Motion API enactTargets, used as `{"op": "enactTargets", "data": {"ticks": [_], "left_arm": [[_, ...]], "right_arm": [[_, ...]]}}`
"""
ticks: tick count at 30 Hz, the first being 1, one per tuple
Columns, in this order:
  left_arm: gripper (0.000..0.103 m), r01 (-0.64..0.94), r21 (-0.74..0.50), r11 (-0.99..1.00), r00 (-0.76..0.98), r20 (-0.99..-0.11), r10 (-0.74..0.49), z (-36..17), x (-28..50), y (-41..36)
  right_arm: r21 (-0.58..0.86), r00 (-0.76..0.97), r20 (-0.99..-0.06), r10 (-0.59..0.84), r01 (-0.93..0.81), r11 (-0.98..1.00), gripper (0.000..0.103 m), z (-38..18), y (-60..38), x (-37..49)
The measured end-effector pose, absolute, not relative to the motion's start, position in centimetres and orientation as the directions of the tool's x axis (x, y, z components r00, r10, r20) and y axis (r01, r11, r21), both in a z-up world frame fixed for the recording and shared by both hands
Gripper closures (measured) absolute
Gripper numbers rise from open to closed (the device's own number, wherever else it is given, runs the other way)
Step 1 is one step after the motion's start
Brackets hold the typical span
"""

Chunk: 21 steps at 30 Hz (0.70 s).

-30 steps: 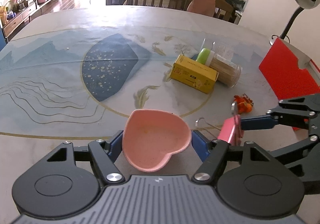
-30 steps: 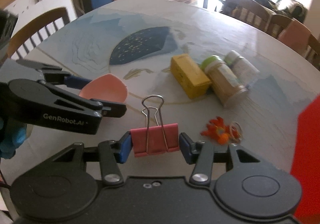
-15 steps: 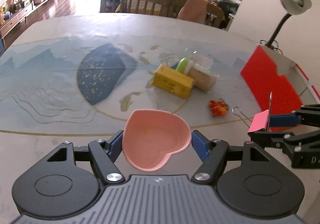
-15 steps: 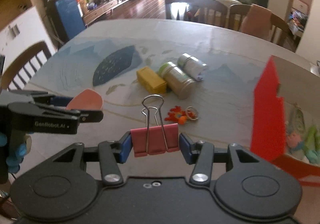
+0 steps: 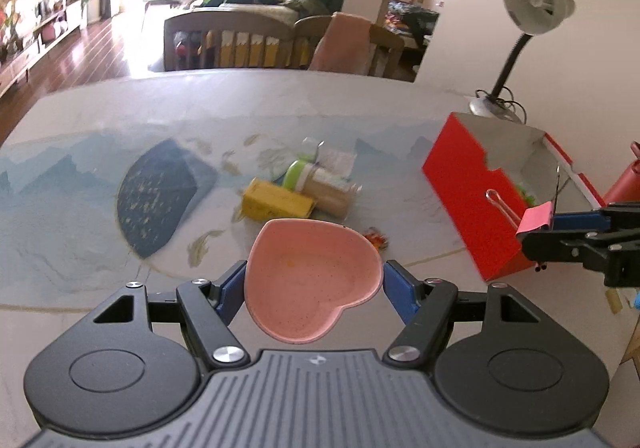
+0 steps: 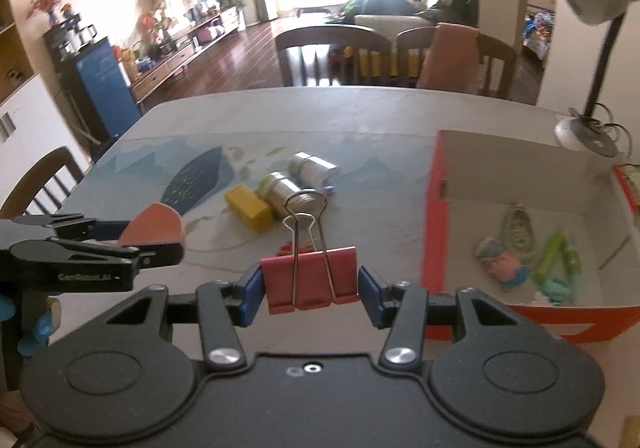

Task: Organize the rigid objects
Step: 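Carry the dish and binder clip over the red box and lower them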

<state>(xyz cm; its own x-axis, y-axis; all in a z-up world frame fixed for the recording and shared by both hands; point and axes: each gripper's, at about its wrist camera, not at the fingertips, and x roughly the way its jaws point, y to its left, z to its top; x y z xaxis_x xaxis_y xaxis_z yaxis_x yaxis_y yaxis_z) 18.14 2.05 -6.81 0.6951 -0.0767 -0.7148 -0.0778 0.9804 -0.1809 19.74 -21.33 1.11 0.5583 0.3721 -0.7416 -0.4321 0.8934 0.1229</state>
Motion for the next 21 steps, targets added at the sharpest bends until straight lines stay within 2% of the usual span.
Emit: {"op": "enactTargets", "data": {"ticks": [13,21], "left_arm": [[0.031,0.011,-0.156,0.988,0.714,-0.690,-0.117,-3.4,22.3,-4.7],[0.031,0.096,-0.155,0.983,0.692,-0.699,-0.178,-3.3,25.9,-10.5]], "right_arm": [[0.132,0.612,-0.719,0.328,-0.344,0.930,0.053,2.0,-29.4,22.3],[0.135,0.626,-0.718,0.306,-0.306,0.942,0.053,1.2,-34.0,24.2]]}}
